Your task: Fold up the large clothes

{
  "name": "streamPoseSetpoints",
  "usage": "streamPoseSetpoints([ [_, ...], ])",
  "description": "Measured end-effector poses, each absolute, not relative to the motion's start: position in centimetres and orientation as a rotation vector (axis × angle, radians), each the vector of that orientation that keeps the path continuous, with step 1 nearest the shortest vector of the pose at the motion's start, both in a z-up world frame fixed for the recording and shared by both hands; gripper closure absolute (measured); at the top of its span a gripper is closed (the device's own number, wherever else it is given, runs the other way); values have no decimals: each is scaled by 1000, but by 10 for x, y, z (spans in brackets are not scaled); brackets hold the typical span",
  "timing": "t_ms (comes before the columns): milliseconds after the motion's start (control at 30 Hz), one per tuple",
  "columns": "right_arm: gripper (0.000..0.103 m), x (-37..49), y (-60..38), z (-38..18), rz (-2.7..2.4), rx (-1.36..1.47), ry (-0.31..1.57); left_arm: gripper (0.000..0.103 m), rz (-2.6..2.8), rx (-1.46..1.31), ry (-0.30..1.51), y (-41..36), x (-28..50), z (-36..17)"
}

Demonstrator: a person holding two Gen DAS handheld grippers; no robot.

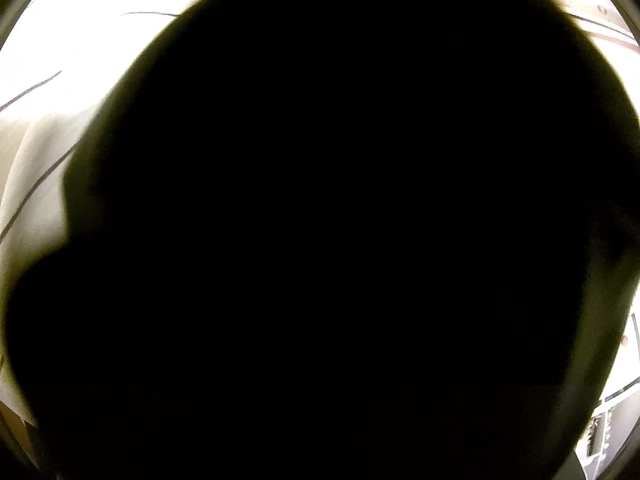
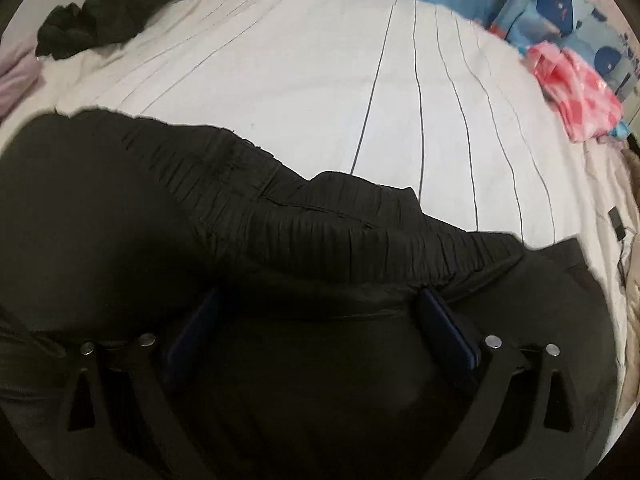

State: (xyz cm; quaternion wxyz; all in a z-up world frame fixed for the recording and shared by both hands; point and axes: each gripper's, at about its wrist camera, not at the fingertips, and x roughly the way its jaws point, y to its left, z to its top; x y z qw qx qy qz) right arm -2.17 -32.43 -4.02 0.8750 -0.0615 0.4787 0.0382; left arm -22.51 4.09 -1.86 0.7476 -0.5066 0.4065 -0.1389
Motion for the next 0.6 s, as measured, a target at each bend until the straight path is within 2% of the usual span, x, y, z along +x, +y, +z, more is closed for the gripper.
streamPoseSetpoints([
  [167, 10, -99, -340, 19, 128, -113, 807, 59, -317, -1096, 869, 38, -226, -8],
  [333, 7, -120, -319, -36, 136, -272, 866, 59, -306, -971, 813, 15, -230, 22],
  [433, 9, -115, -321, -25, 133, -235, 937, 59, -283, -895, 797, 3, -238, 35],
  [600, 9, -167, -323, 17, 136, -260, 791, 59, -287, -913, 782, -5, -246, 43],
])
